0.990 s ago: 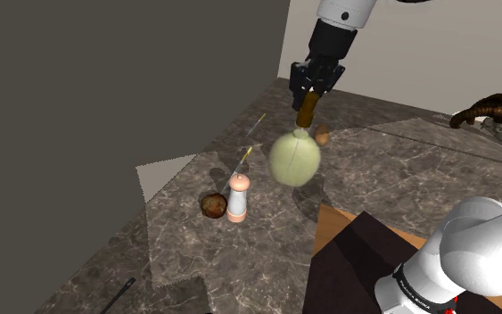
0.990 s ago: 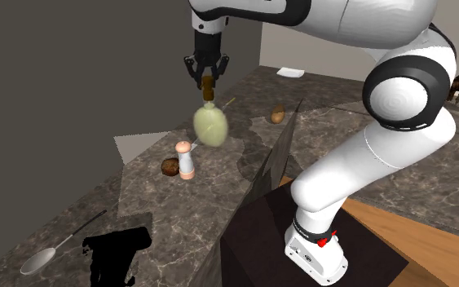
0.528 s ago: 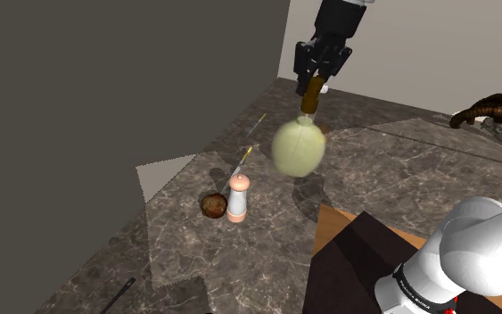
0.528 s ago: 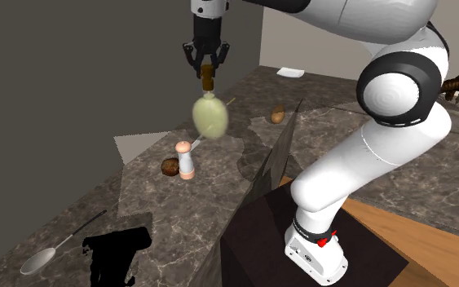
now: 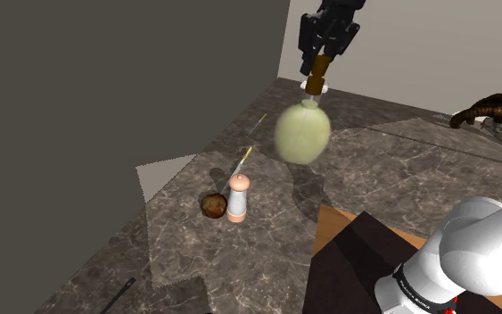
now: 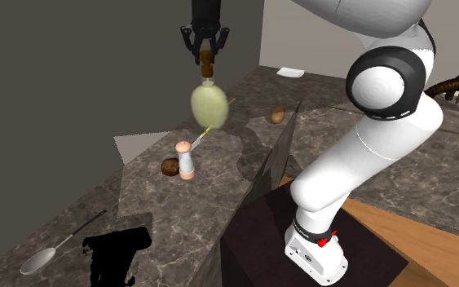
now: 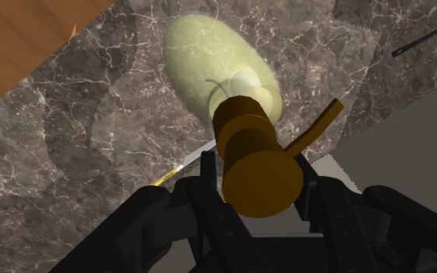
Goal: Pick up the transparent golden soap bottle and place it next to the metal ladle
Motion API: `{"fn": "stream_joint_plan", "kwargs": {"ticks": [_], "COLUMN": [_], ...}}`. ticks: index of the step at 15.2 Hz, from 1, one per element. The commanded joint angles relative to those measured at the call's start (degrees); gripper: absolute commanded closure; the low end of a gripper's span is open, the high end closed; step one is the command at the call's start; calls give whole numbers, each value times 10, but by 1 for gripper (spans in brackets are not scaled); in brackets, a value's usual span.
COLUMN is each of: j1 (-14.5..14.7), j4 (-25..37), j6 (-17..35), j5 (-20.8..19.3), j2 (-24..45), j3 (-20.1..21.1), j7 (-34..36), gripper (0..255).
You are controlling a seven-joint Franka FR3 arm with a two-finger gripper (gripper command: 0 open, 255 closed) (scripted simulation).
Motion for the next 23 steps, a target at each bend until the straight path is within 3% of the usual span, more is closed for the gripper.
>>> {"fn": "stream_joint_plan", "kwargs": {"ticks": [1,13,23], "j1": [-1,30,82], "j4": [29,20,94], "j6": [-17,98,167], "j5": [-2,-29,-114], "j2": [11,118,283], "j3": [1,96,160], "j7": [2,121,239], "gripper": [255,255,255]}}
